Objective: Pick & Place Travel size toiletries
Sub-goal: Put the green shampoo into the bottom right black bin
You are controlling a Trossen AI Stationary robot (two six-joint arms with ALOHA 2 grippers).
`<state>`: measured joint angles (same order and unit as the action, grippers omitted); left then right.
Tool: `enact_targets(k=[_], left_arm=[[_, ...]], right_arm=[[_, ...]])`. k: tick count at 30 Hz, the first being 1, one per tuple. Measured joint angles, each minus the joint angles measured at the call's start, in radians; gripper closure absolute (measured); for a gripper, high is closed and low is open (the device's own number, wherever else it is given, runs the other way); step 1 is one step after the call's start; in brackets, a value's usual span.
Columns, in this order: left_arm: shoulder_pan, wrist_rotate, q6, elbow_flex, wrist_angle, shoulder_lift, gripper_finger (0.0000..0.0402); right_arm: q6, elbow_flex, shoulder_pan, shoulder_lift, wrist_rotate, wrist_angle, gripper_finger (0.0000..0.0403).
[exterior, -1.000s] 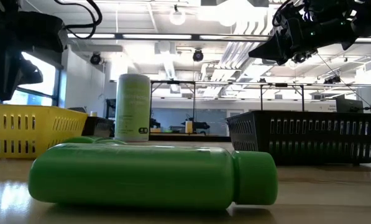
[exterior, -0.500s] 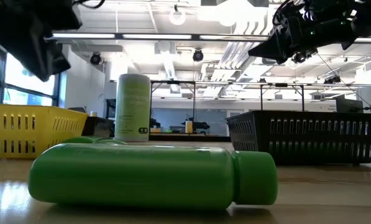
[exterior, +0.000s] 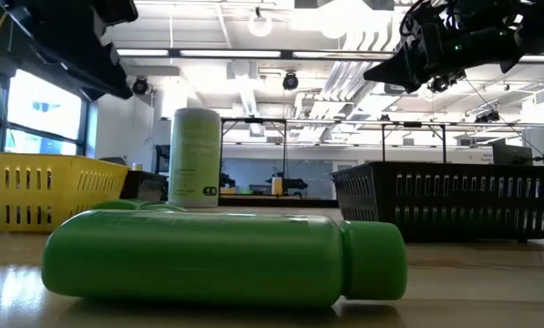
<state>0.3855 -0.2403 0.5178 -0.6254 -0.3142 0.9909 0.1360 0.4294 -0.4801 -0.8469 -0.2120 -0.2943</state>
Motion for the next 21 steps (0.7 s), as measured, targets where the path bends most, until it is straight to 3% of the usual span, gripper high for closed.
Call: enact_targets(k=[5,21], left_arm=[[-0.011,-0.073,0.000,0.000,0.037,0.000,0.0339],[-0.282,-0.069,0.061,0.000,0.090,0.071,0.0339]], right_arm=[[0.000,0.000,0.000,-0.003,-0.001,-0.011,0.0400],[0.000,0.000,0.000,-0.003,-0.001,-0.024,0.0400]])
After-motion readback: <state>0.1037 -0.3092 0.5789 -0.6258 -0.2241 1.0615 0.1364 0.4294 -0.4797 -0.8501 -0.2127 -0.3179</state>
